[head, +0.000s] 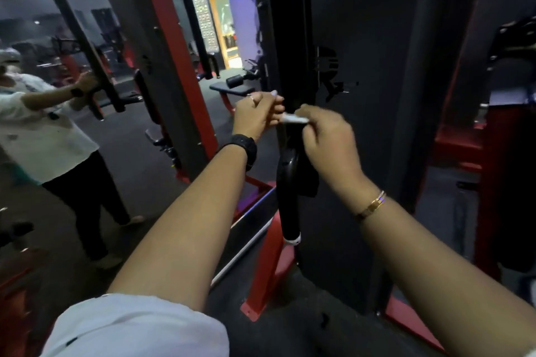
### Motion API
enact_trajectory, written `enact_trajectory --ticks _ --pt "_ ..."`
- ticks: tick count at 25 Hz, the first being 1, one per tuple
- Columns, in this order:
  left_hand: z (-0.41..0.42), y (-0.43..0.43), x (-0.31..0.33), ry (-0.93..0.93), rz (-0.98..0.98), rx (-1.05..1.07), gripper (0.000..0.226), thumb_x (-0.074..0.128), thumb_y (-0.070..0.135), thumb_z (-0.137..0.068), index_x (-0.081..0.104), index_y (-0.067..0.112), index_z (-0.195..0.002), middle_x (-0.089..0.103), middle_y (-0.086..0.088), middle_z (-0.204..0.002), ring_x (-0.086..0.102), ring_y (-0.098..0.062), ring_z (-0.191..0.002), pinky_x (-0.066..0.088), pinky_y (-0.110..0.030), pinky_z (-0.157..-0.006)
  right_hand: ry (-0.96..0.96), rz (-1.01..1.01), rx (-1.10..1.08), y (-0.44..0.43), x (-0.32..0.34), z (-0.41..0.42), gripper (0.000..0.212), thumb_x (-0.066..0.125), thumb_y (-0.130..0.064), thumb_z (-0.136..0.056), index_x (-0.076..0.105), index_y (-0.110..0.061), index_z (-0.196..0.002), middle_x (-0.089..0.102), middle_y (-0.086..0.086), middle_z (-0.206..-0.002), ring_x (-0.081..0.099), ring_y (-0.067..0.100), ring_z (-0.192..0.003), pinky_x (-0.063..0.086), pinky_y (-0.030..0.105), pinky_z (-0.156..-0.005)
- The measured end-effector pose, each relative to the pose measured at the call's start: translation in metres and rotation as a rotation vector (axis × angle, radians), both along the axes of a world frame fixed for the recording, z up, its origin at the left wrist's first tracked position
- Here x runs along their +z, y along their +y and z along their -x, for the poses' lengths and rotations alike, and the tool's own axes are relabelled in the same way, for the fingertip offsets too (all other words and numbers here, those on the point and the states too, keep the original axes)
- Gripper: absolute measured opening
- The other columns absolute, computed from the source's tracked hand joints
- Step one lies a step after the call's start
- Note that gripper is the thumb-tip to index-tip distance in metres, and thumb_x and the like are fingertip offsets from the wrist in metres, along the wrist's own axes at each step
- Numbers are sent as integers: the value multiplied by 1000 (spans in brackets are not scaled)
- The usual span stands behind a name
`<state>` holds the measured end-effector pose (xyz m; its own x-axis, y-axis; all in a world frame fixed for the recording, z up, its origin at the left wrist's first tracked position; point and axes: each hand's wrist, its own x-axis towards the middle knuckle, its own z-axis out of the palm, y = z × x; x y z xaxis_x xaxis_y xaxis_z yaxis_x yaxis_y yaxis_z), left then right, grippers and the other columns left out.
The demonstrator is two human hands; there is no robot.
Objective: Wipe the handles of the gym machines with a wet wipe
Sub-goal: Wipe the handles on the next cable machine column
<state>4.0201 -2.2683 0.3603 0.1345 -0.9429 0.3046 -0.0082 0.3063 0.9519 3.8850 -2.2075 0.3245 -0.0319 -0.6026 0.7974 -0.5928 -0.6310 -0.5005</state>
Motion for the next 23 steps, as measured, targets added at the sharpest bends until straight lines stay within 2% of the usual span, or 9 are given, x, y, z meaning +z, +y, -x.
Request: enact_trajectory --ticks 3,5,7,11,13,15,17,21,23 --pt "-13 -19 -13 -330 544 118 23 53 20 -91 64 6 -106 65 2 -105 59 -12 -98 48 -30 -90 339 -133 -138 -2 -18 -25 26 52 -11 -85 67 -9 -107 59 12 -129 45 26 -130 37 34 -105" --pt "-18 -29 -19 -677 962 216 41 53 9 -88 54 -2 -127 49 -9 -135 42 -22 -128 29 -28 -112 372 -227 -234 0 -25 -38 27 50 -14 -89 64 -7 -112 53 12 -136 37 24 -137 33 35 -108" --pt "-22 -34 -18 -948 1224 168 49 51 5 -89 47 4 -137 41 -14 -146 31 -30 -138 24 -35 -116 331 -302 -325 6 -27 -55 33 42 -15 -92 62 -6 -116 54 12 -136 41 25 -135 33 34 -108" --pt "-29 -61 -21 -1435 1653 145 46 36 25 -99 40 19 -145 39 -3 -150 31 -22 -141 15 -40 -117 399 -181 -429 31 -32 -68 47 29 -25 -90 67 -5 -110 64 11 -123 55 25 -123 42 33 -102" --pt "-29 -78 -20 -1466 1815 122 50 43 25 -97 39 20 -146 37 -1 -151 25 -19 -143 10 -40 -117 334 -132 -410 49 -35 -70 35 38 -19 -88 68 -10 -103 68 1 -114 59 18 -115 44 28 -96" --pt "-27 -88 -17 -1430 1920 153 51 43 23 -96 37 21 -147 37 0 -151 15 -18 -146 10 -39 -118 40 -129 -393 63 -18 -72 23 46 -11 -87 64 -25 -87 63 -23 -87 60 1 -88 42 13 -78" --pt "-24 -94 -7 -1324 1973 174 47 38 28 -99 40 23 -146 39 1 -150 14 -16 -146 10 -38 -118 -109 -72 -489 52 0 -69 22 45 -13 -89 57 -30 -82 55 -19 -72 54 0 -68 37 12 -63" --pt "-24 -104 15 -1275 2040 168 46 36 33 -100 42 21 -145 41 -1 -149 30 -18 -140 13 -38 -117 315 -165 -603 21 -1 -77 42 30 -37 -87 66 -16 -94 66 2 -106 61 20 -93 50 33 -78" --pt "-22 -110 15 -1266 2074 161 49 38 34 -100 39 19 -146 38 -1 -151 32 -18 -139 12 -39 -117 463 -260 -654 14 -24 -85 25 48 -24 -89 68 -10 -96 60 16 -125 62 31 -105 55 39 -78"
